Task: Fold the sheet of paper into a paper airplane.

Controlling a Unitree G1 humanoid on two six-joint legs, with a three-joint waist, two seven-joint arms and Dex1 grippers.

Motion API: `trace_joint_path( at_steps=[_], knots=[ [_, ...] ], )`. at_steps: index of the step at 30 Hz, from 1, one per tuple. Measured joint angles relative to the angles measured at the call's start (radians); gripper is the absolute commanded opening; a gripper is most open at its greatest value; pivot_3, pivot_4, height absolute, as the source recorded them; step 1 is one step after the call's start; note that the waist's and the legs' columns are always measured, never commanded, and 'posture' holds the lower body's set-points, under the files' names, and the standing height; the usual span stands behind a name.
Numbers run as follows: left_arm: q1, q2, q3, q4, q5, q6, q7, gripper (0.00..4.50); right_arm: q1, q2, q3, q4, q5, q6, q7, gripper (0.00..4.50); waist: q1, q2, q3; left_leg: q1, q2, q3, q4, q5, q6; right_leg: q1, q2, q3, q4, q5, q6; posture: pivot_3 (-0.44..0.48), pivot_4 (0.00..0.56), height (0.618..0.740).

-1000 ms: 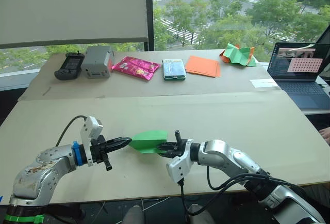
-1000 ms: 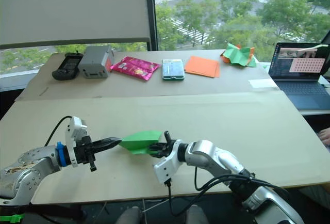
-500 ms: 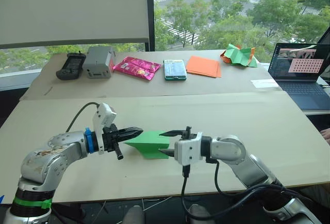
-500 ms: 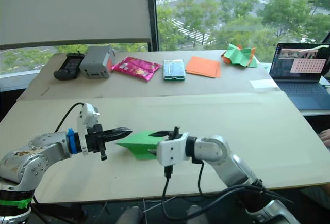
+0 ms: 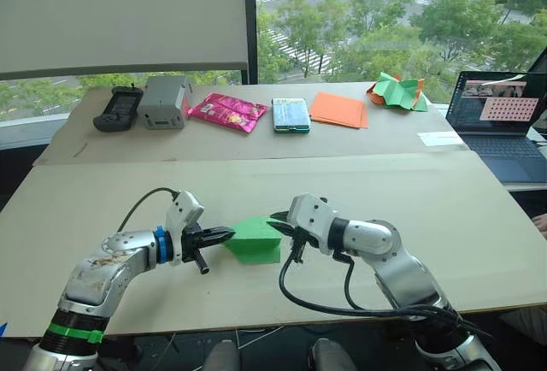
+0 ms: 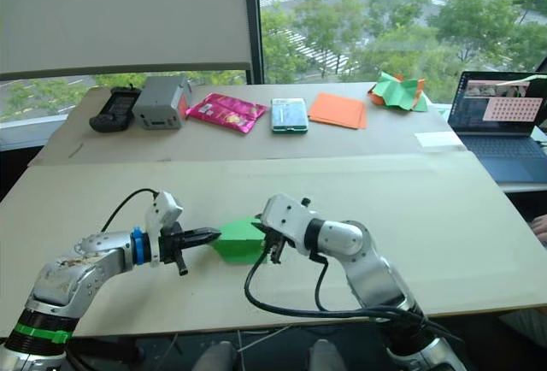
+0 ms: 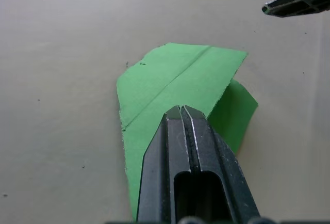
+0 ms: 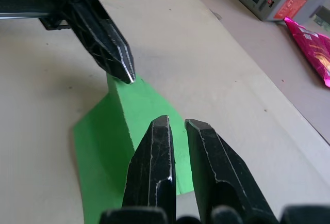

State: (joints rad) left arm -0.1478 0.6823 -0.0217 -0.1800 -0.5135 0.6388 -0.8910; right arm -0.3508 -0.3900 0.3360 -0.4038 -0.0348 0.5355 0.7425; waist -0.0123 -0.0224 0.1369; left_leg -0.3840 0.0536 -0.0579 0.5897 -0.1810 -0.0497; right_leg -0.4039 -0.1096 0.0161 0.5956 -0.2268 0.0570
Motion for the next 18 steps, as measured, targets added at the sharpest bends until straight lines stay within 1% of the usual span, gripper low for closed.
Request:
trace_joint_path(
  at_steps=[4, 8, 9, 11, 16, 18],
  knots=[
    [0.041, -0.001, -0.003, 0.024, 0.011, -0.026, -0.018, 0.00, -0.005, -0.002, -0.014, 0.001, 0.020, 0.054, -0.010, 0.66, 0.001, 0.001, 0.000, 0.000, 0.000, 0.000, 0.000, -0.001, -0.001, 0.000, 0.000, 0.000, 0.000, 0.000, 0.000, 0.000, 0.150, 0.706],
    [0.050, -0.007, -0.003, 0.041, 0.026, -0.035, -0.023, 0.00, -0.018, 0.014, -0.028, 0.006, 0.054, 0.131, -0.022, 0.66, 0.001, 0.001, 0.000, -0.001, 0.000, 0.000, 0.000, 0.000, 0.000, 0.000, 0.000, 0.000, 0.000, 0.000, 0.000, 0.000, 0.150, 0.706],
    [0.051, -0.011, -0.003, 0.041, 0.029, -0.045, -0.023, 0.00, -0.023, 0.018, -0.033, 0.007, 0.063, 0.155, -0.024, 1.17, 0.001, 0.001, 0.000, -0.001, 0.000, 0.000, 0.000, 0.000, 0.000, 0.000, 0.000, 0.000, 0.000, 0.000, 0.000, 0.000, 0.150, 0.706],
    [0.055, -0.013, -0.003, 0.041, 0.040, -0.062, -0.024, 0.00, -0.033, 0.020, -0.037, 0.015, 0.089, 0.205, -0.024, 1.77, 0.000, 0.001, 0.000, -0.001, 0.000, 0.000, 0.000, 0.000, 0.000, 0.000, 0.000, 0.000, 0.000, 0.000, 0.000, 0.000, 0.150, 0.706],
    [0.083, -0.022, -0.002, 0.039, 0.042, -0.073, -0.024, 0.00, -0.058, 0.042, -0.070, 0.061, 0.179, 0.376, -0.024, 3.54, 0.000, 0.001, 0.000, -0.001, 0.000, 0.000, 0.000, 0.000, 0.001, -0.001, 0.000, 0.000, 0.000, 0.000, 0.000, 0.000, 0.150, 0.706],
    [0.089, -0.023, -0.002, 0.034, 0.043, -0.077, -0.024, 0.00, -0.096, 0.061, -0.093, 0.092, 0.225, 0.451, -0.024, 4.19, 0.000, 0.001, 0.000, 0.000, 0.000, 0.000, 0.000, 0.000, 0.000, 0.000, 0.000, 0.000, 0.000, 0.000, 0.000, 0.000, 0.150, 0.706]
  ],
)
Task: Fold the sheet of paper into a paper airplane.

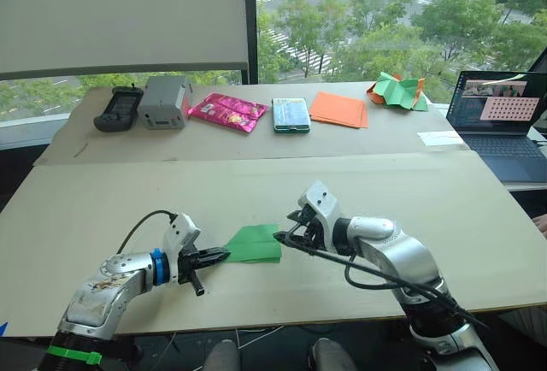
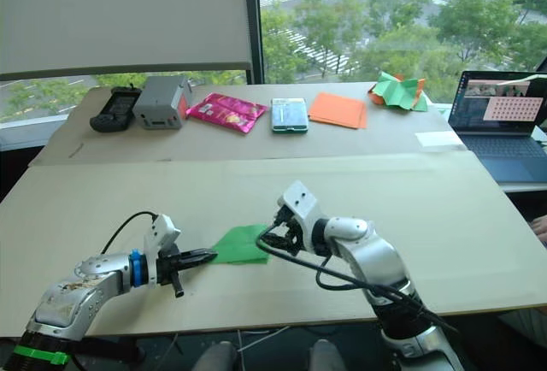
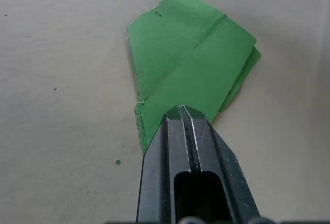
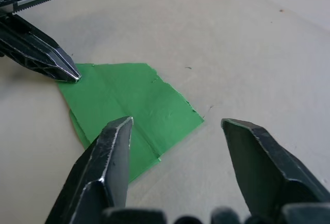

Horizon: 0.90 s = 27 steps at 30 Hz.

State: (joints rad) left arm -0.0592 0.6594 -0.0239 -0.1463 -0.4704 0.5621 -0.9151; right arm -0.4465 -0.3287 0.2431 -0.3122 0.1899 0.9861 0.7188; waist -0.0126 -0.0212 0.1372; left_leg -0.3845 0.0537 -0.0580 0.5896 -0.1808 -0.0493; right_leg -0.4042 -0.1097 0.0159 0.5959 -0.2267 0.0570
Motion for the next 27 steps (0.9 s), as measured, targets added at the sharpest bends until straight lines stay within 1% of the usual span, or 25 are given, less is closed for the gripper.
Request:
trace_joint_path(
  at_steps=[3, 7, 13, 17, 23, 27],
  knots=[
    [0.022, -0.001, -0.008, -0.021, 0.010, -0.020, -0.001, 0.00, -0.049, 0.021, -0.032, 0.063, 0.047, 0.070, -0.004, 4.19, 0.000, 0.001, 0.000, 0.000, 0.000, 0.000, 0.000, 0.000, 0.000, 0.000, 0.000, 0.000, 0.000, 0.000, 0.000, 0.000, 0.150, 0.706],
    [0.045, 0.006, -0.028, -0.059, 0.043, -0.058, -0.006, 0.00, -0.072, 0.024, -0.054, 0.113, 0.100, 0.135, -0.001, 4.19, 0.003, 0.002, 0.000, -0.001, 0.000, 0.000, 0.000, 0.000, 0.000, 0.000, 0.000, 0.000, 0.000, 0.000, 0.000, 0.000, 0.150, 0.706],
    [0.068, 0.008, -0.046, -0.081, 0.078, -0.085, -0.010, 0.00, -0.080, 0.004, -0.054, 0.168, 0.121, 0.145, 0.000, 4.19, 0.000, 0.002, 0.000, -0.001, 0.000, 0.000, 0.000, 0.000, 0.000, -0.001, 0.000, 0.000, 0.000, 0.000, 0.000, 0.000, 0.150, 0.706],
    [0.074, 0.010, -0.046, -0.081, 0.092, -0.103, -0.012, 0.00, -0.080, 0.012, -0.052, 0.189, 0.148, 0.145, -0.002, 4.19, -0.001, 0.003, 0.000, -0.001, 0.000, 0.000, 0.000, 0.000, 0.000, -0.001, 0.000, 0.000, 0.000, 0.000, 0.000, 0.000, 0.150, 0.706],
    [0.081, 0.011, -0.045, -0.088, 0.093, -0.105, -0.014, 0.00, -0.087, 0.049, -0.054, 0.217, 0.186, 0.154, -0.011, 4.19, -0.001, 0.003, 0.000, -0.001, 0.000, 0.000, 0.000, 0.000, 0.000, -0.001, 0.000, 0.000, 0.000, 0.000, 0.000, 0.000, 0.150, 0.706],
    [0.100, 0.044, -0.031, -0.148, 0.070, -0.073, -0.023, 0.00, -0.091, 0.042, -0.055, 0.229, 0.186, 0.156, -0.025, 4.19, -0.001, 0.003, 0.000, -0.002, 0.000, 0.000, 0.000, 0.000, 0.000, -0.002, 0.000, 0.000, 0.000, 0.000, 0.000, 0.000, 0.150, 0.706]
  ],
)
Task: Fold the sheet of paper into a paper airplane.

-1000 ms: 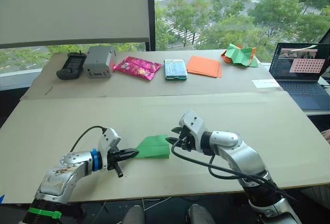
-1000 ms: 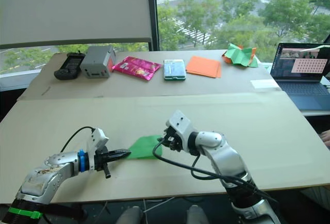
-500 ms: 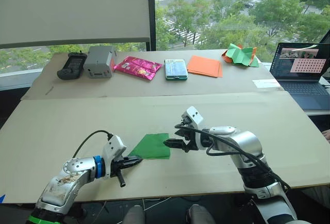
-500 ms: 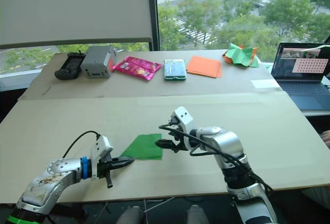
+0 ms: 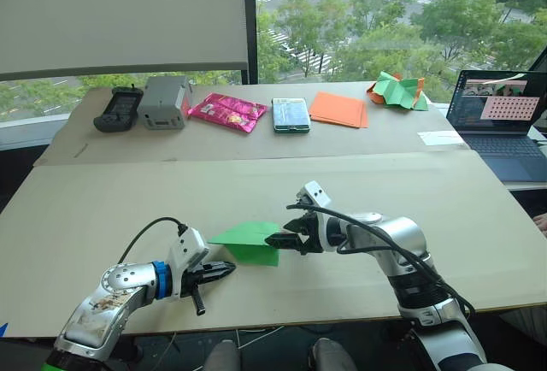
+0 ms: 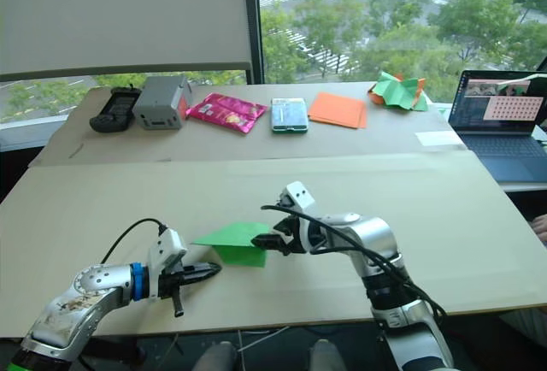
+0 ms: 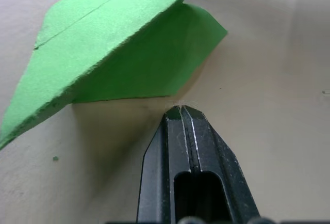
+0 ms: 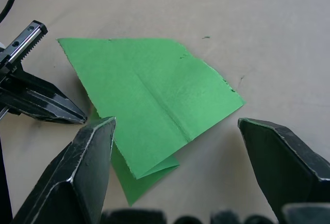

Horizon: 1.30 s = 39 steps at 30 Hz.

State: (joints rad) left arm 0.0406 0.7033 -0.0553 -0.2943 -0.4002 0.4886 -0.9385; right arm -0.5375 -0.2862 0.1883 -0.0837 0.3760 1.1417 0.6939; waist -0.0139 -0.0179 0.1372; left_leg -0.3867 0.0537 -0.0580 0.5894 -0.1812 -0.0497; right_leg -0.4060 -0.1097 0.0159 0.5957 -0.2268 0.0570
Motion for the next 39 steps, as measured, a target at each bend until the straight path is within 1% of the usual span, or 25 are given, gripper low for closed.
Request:
trace_joint_path(
  at_steps=[3, 5, 7, 8, 10, 12, 16, 19, 20, 25, 29, 33, 39],
  knots=[
    [-0.015, 0.005, 0.056, -0.069, -0.083, 0.059, -0.003, 0.00, 0.000, -0.001, 0.001, 0.003, 0.000, -0.002, -0.005, 4.19, 0.001, 0.000, 0.000, 0.000, 0.000, 0.000, 0.000, 0.000, 0.000, 0.000, 0.000, 0.000, 0.000, 0.000, 0.000, 0.000, 0.150, 0.706],
    [-0.057, -0.007, 0.108, -0.094, -0.174, 0.118, 0.007, 0.00, 0.000, -0.001, 0.003, 0.005, 0.000, -0.006, -0.008, 4.19, 0.001, 0.000, 0.000, -0.001, 0.000, 0.000, 0.000, 0.000, 0.000, 0.000, 0.000, 0.000, 0.000, 0.000, 0.000, 0.000, 0.150, 0.706],
    [-0.113, -0.032, 0.152, -0.089, -0.221, 0.148, 0.035, 0.00, 0.000, -0.001, 0.005, 0.009, 0.000, -0.013, -0.010, 4.19, 0.001, 0.000, 0.000, -0.001, 0.000, 0.000, 0.000, 0.000, 0.001, 0.001, 0.000, 0.000, 0.000, 0.000, 0.000, 0.000, 0.150, 0.706],
    [-0.132, -0.038, 0.153, -0.081, -0.217, 0.145, 0.050, 0.00, 0.000, 0.000, 0.007, 0.009, 0.000, -0.016, -0.010, 4.19, 0.000, 0.000, 0.000, 0.000, 0.000, 0.000, 0.000, 0.001, 0.001, 0.001, 0.000, 0.000, 0.000, 0.000, 0.000, 0.000, 0.150, 0.706],
    [-0.150, -0.043, 0.129, -0.051, -0.172, 0.128, 0.077, 0.00, 0.000, 0.001, 0.012, 0.011, 0.000, -0.023, -0.011, 4.19, -0.001, 0.001, 0.000, 0.001, 0.000, 0.000, 0.001, 0.003, 0.004, 0.002, 0.000, 0.000, 0.000, 0.000, 0.000, 0.000, 0.150, 0.706],
    [-0.150, -0.060, 0.083, -0.011, -0.122, 0.120, 0.102, 0.00, 0.000, 0.001, 0.013, 0.012, 0.002, -0.023, -0.013, 4.19, -0.001, 0.001, -0.001, 0.000, 0.000, 0.000, 0.001, 0.003, 0.005, 0.003, 0.001, 0.000, 0.000, 0.000, 0.000, 0.000, 0.150, 0.706],
    [-0.146, -0.074, 0.005, 0.035, -0.054, 0.088, 0.106, 0.00, -0.001, 0.002, 0.013, 0.011, 0.008, -0.023, -0.020, 4.19, -0.001, 0.000, -0.001, 0.000, 0.000, -0.001, 0.000, 0.003, 0.005, 0.002, 0.001, 0.000, 0.001, 0.000, 0.000, 0.000, 0.150, 0.706],
    [-0.144, -0.075, -0.003, 0.034, -0.044, 0.079, 0.102, 0.00, -0.001, 0.001, 0.012, 0.011, 0.012, -0.023, -0.023, 4.19, -0.001, 0.000, -0.001, 0.000, 0.000, -0.001, 0.000, 0.003, 0.004, 0.002, 0.001, 0.000, 0.001, 0.000, 0.000, 0.000, 0.150, 0.706],
    [-0.139, -0.075, -0.003, 0.031, -0.042, 0.079, 0.101, 0.00, -0.001, -0.001, 0.012, 0.011, 0.012, -0.023, -0.024, 4.19, -0.001, 0.000, -0.001, 0.000, 0.000, -0.001, 0.000, 0.001, 0.001, 0.001, 0.001, 0.000, 0.000, 0.000, 0.000, 0.000, 0.150, 0.706],
    [-0.105, -0.072, -0.005, 0.012, -0.035, 0.079, 0.094, 0.00, -0.001, -0.002, 0.006, 0.014, 0.019, -0.022, -0.030, 4.19, 0.001, 0.000, -0.001, -0.001, 0.000, -0.001, 0.000, 0.001, 0.001, 0.001, 0.001, 0.000, 0.000, 0.000, 0.000, 0.000, 0.150, 0.706],
    [-0.088, -0.067, -0.005, -0.043, -0.035, 0.086, 0.096, 0.00, -0.001, 0.001, 0.002, 0.016, 0.024, -0.022, -0.036, 4.19, 0.000, 0.000, -0.001, -0.001, 0.000, -0.001, 0.000, 0.001, 0.001, 0.001, 0.001, 0.000, 0.000, 0.000, 0.000, 0.000, 0.150, 0.706],
    [-0.085, -0.062, -0.005, -0.093, -0.042, 0.120, 0.101, 0.00, -0.004, 0.008, -0.003, 0.026, 0.034, -0.022, -0.043, 4.19, -0.001, 0.000, -0.001, 0.000, 0.000, -0.001, 0.000, 0.001, 0.001, 0.001, 0.001, 0.000, 0.000, 0.000, 0.000, 0.000, 0.150, 0.706],
    [-0.084, -0.049, -0.005, -0.108, -0.046, 0.154, 0.104, 0.00, -0.006, 0.020, -0.012, 0.039, 0.041, -0.021, -0.046, 4.19, -0.001, 0.000, -0.001, 0.000, 0.000, -0.001, 0.000, 0.001, 0.001, 0.001, 0.001, 0.000, 0.000, 0.000, 0.000, 0.000, 0.150, 0.706]
  ],
)
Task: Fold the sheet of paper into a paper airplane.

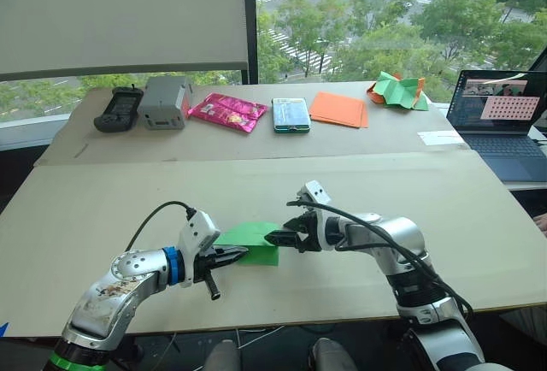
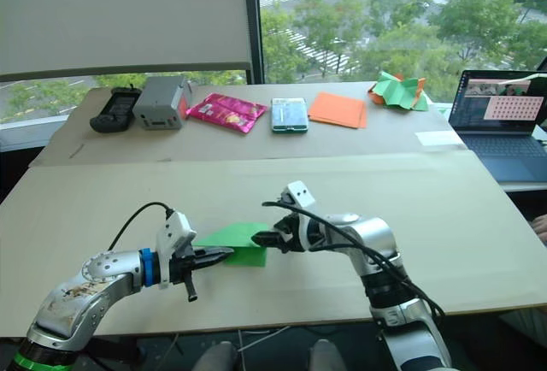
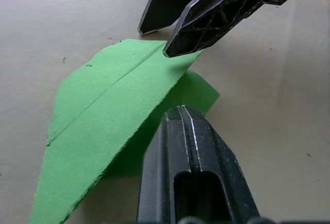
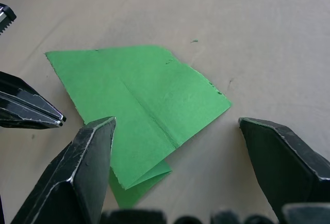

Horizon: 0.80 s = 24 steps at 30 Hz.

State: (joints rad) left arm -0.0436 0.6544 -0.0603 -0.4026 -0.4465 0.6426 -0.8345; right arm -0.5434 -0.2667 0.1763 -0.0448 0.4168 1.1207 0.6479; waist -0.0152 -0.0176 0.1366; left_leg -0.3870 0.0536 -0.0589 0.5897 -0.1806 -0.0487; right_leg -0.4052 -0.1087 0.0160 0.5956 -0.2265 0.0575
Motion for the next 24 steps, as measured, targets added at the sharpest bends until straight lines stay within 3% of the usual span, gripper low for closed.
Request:
trace_joint_path(
  at_steps=[5, 10, 19, 24],
  knots=[
    [-0.008, 0.002, 0.026, -0.027, -0.064, 0.052, 0.000, 0.00, -0.006, 0.000, 0.000, 0.009, 0.000, 0.000, 0.001, 4.19, 0.000, 0.000, 0.000, 0.000, 0.000, 0.000, 0.000, 0.000, 0.000, 0.000, 0.000, 0.000, 0.000, 0.000, 0.000, 0.000, 0.150, 0.706],
    [-0.094, -0.010, 0.166, -0.047, -0.224, 0.133, 0.019, 0.00, -0.006, 0.000, 0.001, 0.009, 0.000, 0.000, 0.000, 4.19, 0.000, 0.000, 0.000, 0.000, 0.000, -0.001, 0.000, 0.000, 0.000, 0.001, 0.000, 0.000, 0.000, 0.000, 0.000, 0.000, 0.150, 0.706],
    [-0.052, -0.039, 0.019, 0.098, -0.054, 0.005, 0.045, 0.00, -0.006, 0.004, 0.002, 0.009, 0.000, 0.000, -0.003, 4.19, 0.000, 0.000, 0.000, 0.001, 0.000, -0.001, 0.000, 0.002, 0.003, 0.001, 0.000, 0.000, 0.000, 0.000, 0.000, 0.000, 0.150, 0.706],
    [-0.021, -0.042, -0.002, 0.126, -0.022, -0.058, 0.024, 0.00, -0.006, 0.001, 0.002, 0.005, 0.000, 0.003, -0.008, 4.19, 0.000, 0.000, 0.000, 0.000, 0.000, -0.001, 0.000, 0.000, -0.001, 0.000, 0.000, 0.000, 0.000, 0.000, 0.000, 0.000, 0.150, 0.706]
  ],
)
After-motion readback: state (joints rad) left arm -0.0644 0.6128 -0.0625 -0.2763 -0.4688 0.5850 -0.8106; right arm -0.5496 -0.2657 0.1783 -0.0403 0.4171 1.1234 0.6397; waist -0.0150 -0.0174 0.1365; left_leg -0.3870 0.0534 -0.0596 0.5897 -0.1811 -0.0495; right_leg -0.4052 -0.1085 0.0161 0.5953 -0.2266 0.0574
